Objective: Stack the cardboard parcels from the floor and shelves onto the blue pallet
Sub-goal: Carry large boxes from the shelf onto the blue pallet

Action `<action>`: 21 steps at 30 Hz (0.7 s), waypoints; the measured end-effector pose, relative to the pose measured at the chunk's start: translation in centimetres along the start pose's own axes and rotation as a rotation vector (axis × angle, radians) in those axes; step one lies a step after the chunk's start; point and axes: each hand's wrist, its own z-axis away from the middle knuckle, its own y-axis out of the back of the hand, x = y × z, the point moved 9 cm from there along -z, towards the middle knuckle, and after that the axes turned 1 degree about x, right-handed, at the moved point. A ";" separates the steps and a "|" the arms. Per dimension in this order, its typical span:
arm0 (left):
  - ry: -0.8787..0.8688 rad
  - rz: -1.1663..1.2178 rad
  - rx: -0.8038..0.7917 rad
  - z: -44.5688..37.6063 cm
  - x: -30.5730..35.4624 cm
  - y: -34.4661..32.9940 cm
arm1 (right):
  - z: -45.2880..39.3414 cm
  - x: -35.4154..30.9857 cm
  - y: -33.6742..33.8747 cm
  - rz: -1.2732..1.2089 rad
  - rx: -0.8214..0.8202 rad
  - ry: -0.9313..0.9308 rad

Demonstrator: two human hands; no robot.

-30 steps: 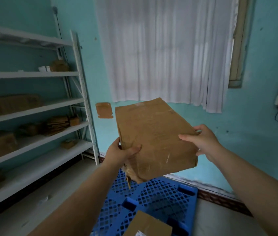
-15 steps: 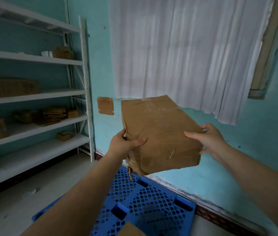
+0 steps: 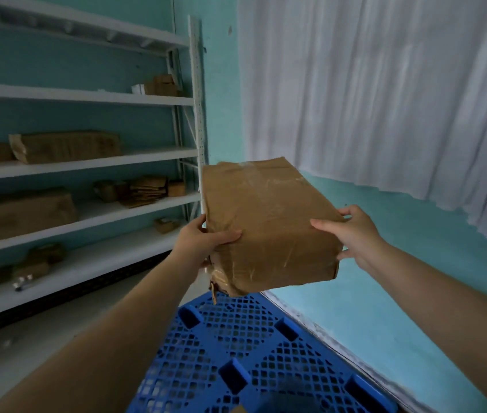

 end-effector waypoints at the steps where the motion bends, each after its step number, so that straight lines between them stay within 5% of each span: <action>1: 0.017 -0.003 0.036 -0.1 -0.3 -0.8 | -1.3 0.4 0.2 0.002 -0.032 0.004; 12: 0.135 -0.003 0.286 -1.5 -1.3 -5.9 | -10.3 2.0 0.2 0.054 -0.276 -0.008; 21: 0.147 -0.077 0.337 -4.3 -0.8 -5.9 | -13.7 3.1 -2.1 -0.041 -0.358 -0.034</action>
